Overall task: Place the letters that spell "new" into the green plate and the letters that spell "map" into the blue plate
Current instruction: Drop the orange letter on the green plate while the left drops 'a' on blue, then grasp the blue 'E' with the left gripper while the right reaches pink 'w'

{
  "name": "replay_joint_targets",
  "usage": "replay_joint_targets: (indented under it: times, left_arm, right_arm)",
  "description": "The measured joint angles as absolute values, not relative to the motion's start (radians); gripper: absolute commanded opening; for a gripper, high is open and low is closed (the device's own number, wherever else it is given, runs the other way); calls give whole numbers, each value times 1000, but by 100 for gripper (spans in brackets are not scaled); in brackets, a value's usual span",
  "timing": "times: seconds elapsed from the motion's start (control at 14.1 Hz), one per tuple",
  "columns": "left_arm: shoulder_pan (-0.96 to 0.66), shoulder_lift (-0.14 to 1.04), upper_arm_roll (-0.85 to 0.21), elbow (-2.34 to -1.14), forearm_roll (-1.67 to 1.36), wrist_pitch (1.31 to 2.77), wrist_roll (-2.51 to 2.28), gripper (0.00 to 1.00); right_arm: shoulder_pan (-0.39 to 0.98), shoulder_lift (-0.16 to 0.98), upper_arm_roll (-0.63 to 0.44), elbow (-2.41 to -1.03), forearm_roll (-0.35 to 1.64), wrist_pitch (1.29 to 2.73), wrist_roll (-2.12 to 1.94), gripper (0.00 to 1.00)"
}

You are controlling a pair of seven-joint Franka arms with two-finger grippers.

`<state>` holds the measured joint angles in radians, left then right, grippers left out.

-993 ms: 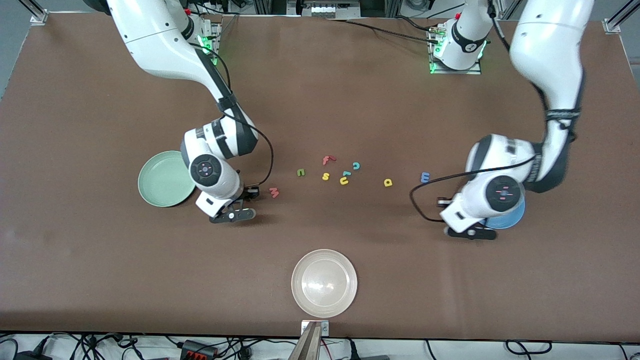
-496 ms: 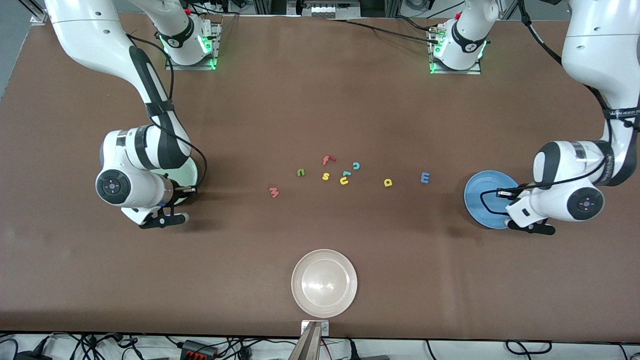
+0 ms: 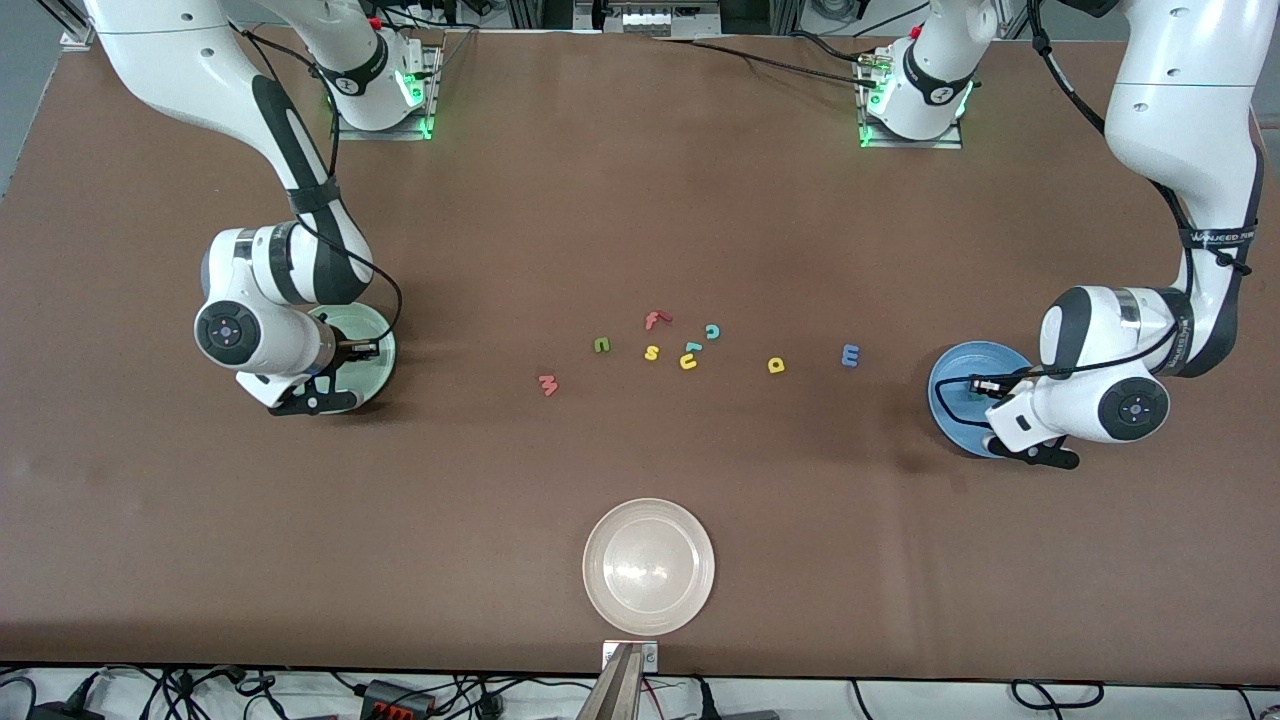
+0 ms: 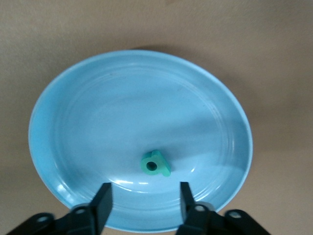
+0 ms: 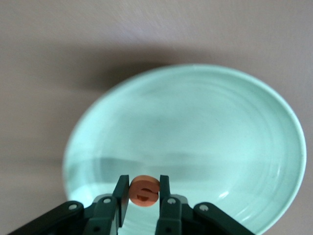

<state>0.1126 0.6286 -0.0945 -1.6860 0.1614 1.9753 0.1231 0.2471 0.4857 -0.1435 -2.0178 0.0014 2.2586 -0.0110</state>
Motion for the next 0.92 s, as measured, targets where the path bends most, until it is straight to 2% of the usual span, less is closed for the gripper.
replay_joint_targets:
  times: [0.07,0.14,0.21,0.5,0.64,0.85,0.92]
  left_arm:
    - [113,621,-107,-1683,161,1973,123,100]
    - [113,610,-131,-1680,152,1957,112,100]
    - [113,595,-164,-1679,130,1926,72,100]
    - [97,561,-290,-1688,80,1866,-327,100]
    - [88,563,-338,-1738,80,1878,-355,100]
    - [61,568,-363,-1859,104,2023,-305,100]
    - [50,569,-366,-1898,148,2075,-291,96]
  right_arm:
    - [247,486,-148,-2033,-4,2272,-11,17]
    - [246,485,-152,-2038,-5,2275,-11,82]
    - [244,485,-155,-2038,-5,2276,-11,100]
    - [233,472,-158,-2006,-5,2282,-7,100]
    - [226,474,-158,-1985,-4,2282,18,100]
    - [227,486,-149,-1965,9,2282,76,100]
    - [230,493,-139,-1952,25,2282,87,100]
